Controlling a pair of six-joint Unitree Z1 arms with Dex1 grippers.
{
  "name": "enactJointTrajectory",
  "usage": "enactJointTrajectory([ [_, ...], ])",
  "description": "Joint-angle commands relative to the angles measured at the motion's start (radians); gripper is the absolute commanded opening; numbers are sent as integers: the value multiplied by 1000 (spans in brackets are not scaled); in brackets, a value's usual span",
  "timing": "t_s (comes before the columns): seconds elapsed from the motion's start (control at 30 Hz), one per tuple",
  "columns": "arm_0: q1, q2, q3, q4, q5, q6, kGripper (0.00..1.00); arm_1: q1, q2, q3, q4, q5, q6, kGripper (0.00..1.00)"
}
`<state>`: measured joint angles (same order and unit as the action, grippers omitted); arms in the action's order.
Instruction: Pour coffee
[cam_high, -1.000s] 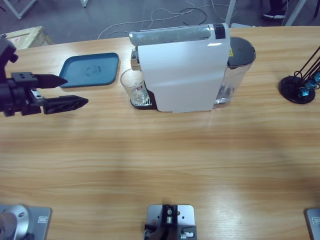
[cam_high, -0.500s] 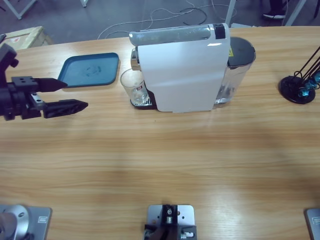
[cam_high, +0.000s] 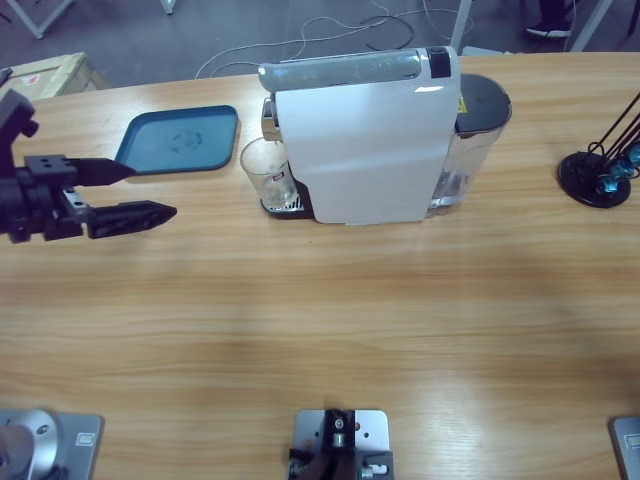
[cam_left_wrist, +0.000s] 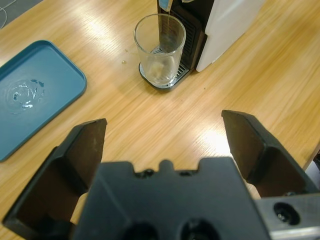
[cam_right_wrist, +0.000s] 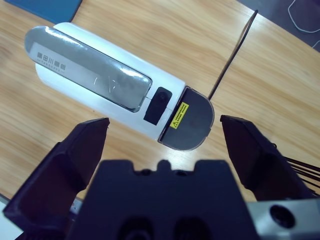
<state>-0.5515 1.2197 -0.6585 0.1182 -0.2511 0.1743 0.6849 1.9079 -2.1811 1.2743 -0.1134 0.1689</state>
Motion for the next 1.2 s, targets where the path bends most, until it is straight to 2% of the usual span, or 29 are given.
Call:
enactJointTrajectory([
  [0.03,-10,-20,39,-11,-13,-3,1000,13,33,36,11,-20,15,1000],
  [0.4,-10,-26,37,-11,-23,-3,1000,13,30,36,11,-21,17,1000],
  [0.53,-10,-33,42,-11,-24,-3,1000,25,-27,97,-23,-53,26,1000],
  [0.7,-10,-54,42,-11,-27,-3,1000,62,-278,456,-235,-61,26,1000],
  [0.9,-10,-36,69,-10,-48,-3,1000,77,-575,907,-391,-57,23,1000],
  [1.0,-10,-36,76,-9,-47,-1,1000,78,-699,1116,-516,-69,1,1000],
  [1.07,-10,-33,76,-9,-48,-1,1000,78,-757,1217,-574,-79,-60,1000],
  [1.2,-10,-46,81,-8,-53,-1,1000,78,-839,1269,-612,-107,-78,1000],
])
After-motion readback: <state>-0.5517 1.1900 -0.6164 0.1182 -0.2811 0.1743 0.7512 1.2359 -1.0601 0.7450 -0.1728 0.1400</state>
